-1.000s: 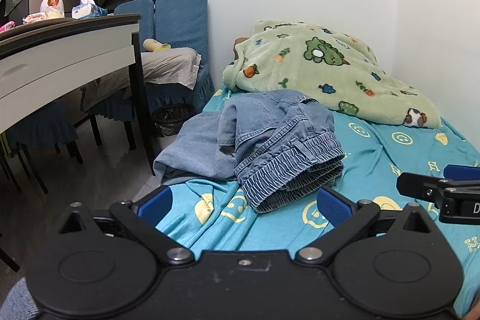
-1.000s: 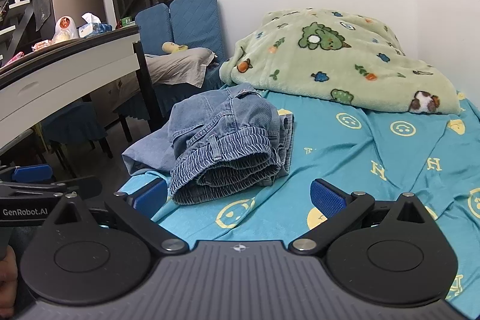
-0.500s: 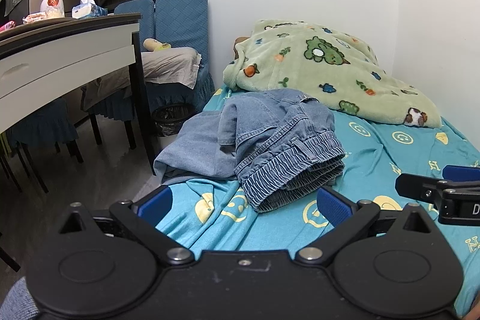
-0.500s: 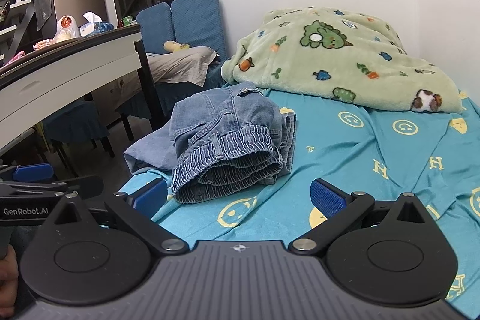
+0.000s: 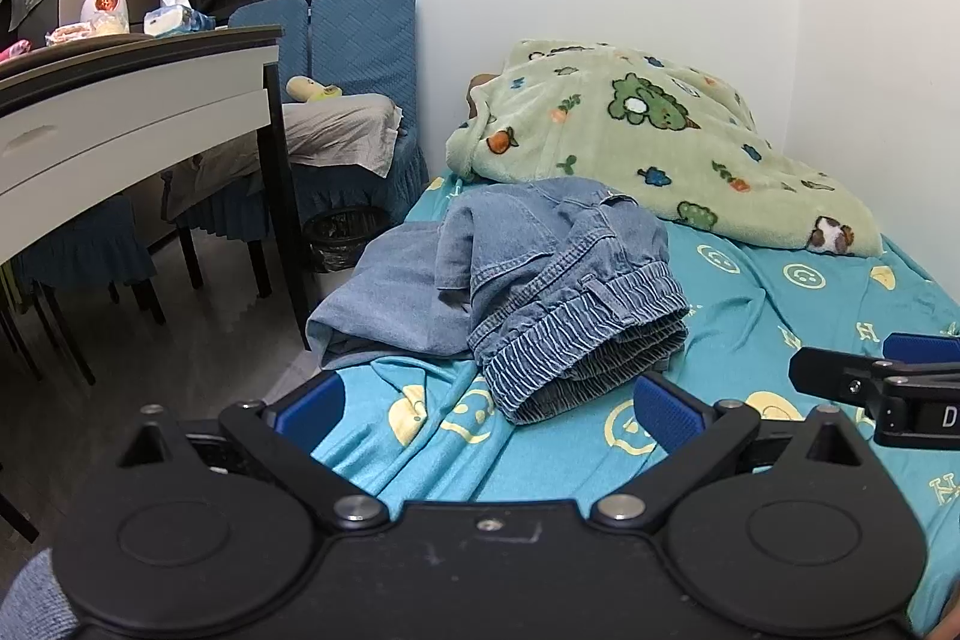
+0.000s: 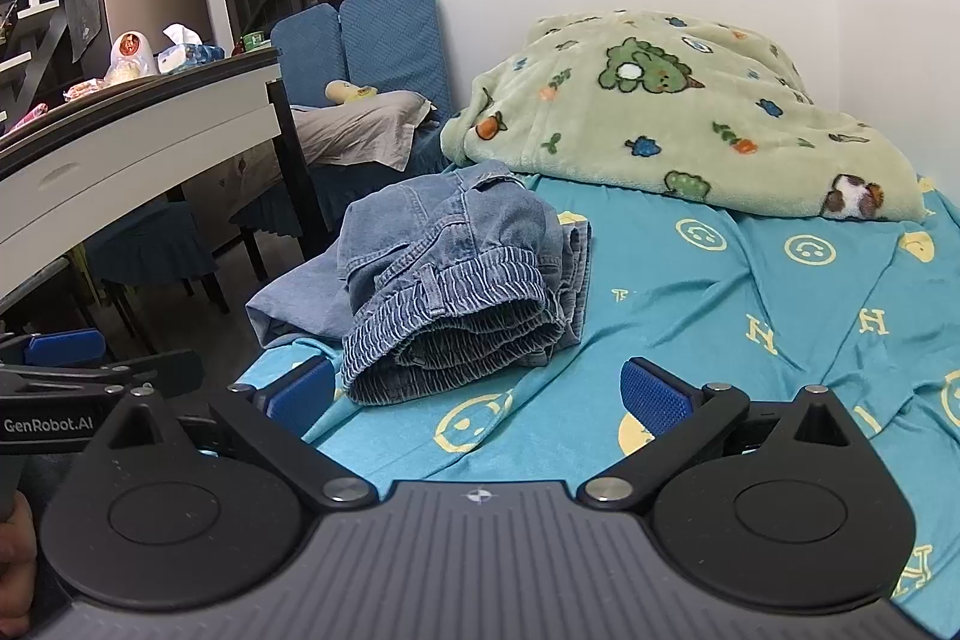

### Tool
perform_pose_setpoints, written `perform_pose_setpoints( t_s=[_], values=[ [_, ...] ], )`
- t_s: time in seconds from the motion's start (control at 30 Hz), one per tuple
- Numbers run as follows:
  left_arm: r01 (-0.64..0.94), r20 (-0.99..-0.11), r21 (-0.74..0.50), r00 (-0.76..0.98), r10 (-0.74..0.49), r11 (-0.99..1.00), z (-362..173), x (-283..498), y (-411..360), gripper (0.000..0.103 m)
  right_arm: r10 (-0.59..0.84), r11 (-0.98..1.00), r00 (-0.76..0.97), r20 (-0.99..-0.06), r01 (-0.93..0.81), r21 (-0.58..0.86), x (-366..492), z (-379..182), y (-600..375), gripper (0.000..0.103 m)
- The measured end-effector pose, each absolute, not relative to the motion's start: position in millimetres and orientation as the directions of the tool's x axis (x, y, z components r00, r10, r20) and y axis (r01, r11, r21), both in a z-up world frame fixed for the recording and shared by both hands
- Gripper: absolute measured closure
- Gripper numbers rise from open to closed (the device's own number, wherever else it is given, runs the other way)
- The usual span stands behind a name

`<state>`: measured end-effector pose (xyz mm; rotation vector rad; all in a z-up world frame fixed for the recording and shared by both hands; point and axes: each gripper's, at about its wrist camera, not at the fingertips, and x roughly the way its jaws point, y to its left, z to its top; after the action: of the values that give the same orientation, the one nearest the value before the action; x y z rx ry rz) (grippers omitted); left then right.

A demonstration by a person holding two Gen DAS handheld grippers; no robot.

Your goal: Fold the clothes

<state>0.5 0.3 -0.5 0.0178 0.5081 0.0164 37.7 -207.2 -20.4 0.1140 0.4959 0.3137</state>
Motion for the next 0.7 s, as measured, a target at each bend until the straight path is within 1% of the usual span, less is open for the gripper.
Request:
perform_pose_setpoints(
  t_s=[0.2, 0.37, 0.5, 0.7],
  values=[
    [0.001, -0.48, 0.026, 0.877, 0.011, 1.0, 1.5, -0.3, -1.7, 0.0, 0.322, 0.946, 0.833, -0.449, -0.266, 0.184, 38.2, -20.2, -207.4, 0.0],
    [0.029, -0.473, 0.055, 0.881, 0.001, 0.998, 6.2, 0.4, -12.0, 0.0, 0.316, 0.947, 0.836, -0.448, -0.252, 0.197, 41.0, -21.0, -211.0, 0.0],
    [0.064, -0.497, 0.057, 0.867, -0.027, 0.996, 9.0, 12.0, -21.3, 0.0, 0.312, 0.946, 0.845, -0.434, -0.233, 0.227, 41.9, -20.9, -217.5, 0.0],
    [0.108, -0.488, 0.136, 0.872, -0.028, 0.985, 16.4, 39.4, -44.5, 0.001, 0.275, 0.951, 0.854, -0.442, -0.175, 0.254, 48.1, -21.8, -232.6, 0.0]
  ],
)
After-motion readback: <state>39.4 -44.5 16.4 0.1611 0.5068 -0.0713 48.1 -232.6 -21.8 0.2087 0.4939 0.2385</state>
